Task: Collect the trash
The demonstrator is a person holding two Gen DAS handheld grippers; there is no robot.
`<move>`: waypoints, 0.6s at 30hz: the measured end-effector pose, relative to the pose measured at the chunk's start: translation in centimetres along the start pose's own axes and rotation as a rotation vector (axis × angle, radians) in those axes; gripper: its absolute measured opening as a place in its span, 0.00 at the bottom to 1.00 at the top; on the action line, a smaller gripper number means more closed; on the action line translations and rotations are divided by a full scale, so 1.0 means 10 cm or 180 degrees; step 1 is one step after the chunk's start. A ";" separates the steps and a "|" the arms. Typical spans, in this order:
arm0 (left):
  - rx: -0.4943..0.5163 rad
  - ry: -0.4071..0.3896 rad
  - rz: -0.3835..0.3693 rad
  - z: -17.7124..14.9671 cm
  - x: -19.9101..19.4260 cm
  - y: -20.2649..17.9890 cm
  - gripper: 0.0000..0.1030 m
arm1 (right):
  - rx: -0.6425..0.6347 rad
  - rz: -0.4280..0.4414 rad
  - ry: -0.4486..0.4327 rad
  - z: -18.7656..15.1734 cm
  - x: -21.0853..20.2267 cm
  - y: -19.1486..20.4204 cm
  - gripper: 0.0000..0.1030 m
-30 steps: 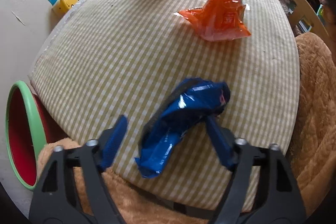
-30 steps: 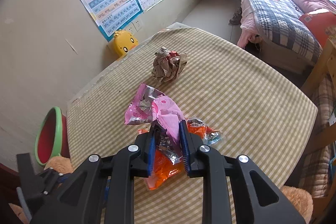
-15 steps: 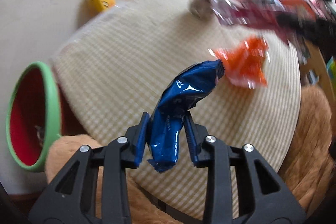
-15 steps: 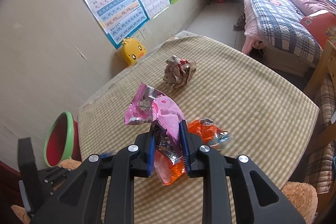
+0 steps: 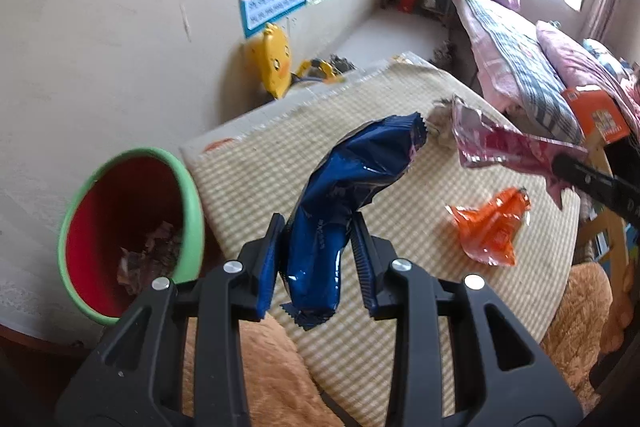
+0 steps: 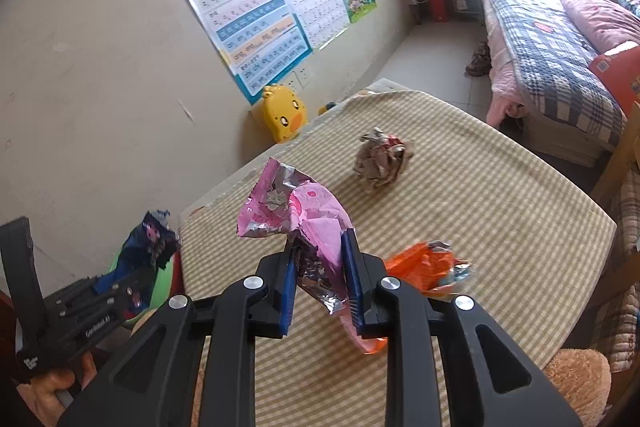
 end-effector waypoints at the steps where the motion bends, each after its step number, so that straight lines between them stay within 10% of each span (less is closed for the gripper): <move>1: -0.0017 -0.0007 0.0000 0.01 -0.01 0.03 0.32 | -0.0017 0.0010 0.0002 -0.01 0.00 0.03 0.20; 18: -0.0297 -0.0198 0.0113 0.01 -0.12 0.37 0.32 | -0.0180 0.0052 0.0058 -0.04 0.07 0.31 0.21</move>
Point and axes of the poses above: each gripper's, at about its wrist camera, not at the fingertips, and x roughly the way its jaws point, y to its left, z to its top, the point moved 2 cm from there along x, roughly the way its jaws point, and after that the axes turned 14 degrees about y, right-handed, at the moved point
